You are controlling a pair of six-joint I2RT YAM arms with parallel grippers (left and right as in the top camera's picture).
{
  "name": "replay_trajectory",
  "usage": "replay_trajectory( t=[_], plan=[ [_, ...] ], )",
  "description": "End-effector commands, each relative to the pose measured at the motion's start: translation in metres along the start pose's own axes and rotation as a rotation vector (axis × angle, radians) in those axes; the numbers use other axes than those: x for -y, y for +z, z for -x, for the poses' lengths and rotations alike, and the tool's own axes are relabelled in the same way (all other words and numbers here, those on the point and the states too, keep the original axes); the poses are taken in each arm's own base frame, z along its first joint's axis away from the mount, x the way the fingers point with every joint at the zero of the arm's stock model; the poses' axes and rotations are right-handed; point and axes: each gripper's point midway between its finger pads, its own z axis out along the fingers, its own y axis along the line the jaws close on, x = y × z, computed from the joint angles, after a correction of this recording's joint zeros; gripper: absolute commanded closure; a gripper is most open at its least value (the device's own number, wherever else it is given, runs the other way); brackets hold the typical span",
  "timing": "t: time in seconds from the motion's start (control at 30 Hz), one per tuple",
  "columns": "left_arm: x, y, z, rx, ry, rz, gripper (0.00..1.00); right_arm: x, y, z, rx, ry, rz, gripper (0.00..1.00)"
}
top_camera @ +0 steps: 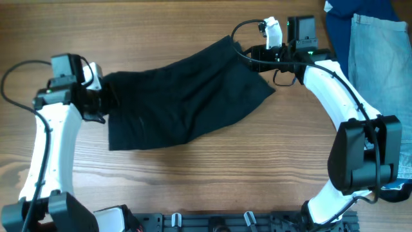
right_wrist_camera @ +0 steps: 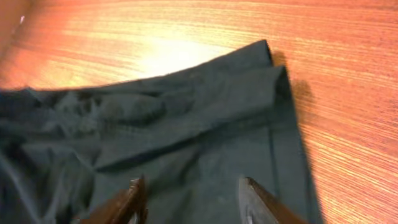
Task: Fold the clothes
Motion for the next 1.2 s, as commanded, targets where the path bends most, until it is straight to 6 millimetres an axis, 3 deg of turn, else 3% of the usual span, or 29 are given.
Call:
replay_trajectory(
  t=[0.0,0.27,0.47,0.63,0.87,1.0,1.17],
  plan=[
    [0.011,-0.026,0.027,0.083,0.093,-0.024,0.96,0.002,0.015,-0.017,-0.054,0.027,0.028,0.68],
    [-0.018,-0.068,0.075,0.204,0.085,0.098,0.96,-0.036,0.033,-0.030,-0.108,-0.007,0.120,0.96],
    [-0.021,-0.043,0.090,0.197,0.090,0.093,0.96,-0.060,0.070,-0.049,-0.154,-0.021,0.153,0.96],
    [-0.002,-0.020,0.093,0.175,0.123,0.054,0.96,-0.068,0.105,-0.077,-0.216,-0.037,0.175,0.96],
    [0.031,-0.015,0.095,0.198,0.091,-0.011,0.96,-0.037,0.125,-0.098,-0.262,0.047,0.059,0.96],
    [0.076,-0.008,0.097,0.225,0.045,-0.100,0.96,-0.037,0.126,-0.093,-0.242,0.072,0.055,0.96],
    [0.141,0.015,0.087,0.219,0.064,-0.205,0.96,-0.035,0.127,-0.095,-0.248,0.096,0.047,0.95]
  ],
)
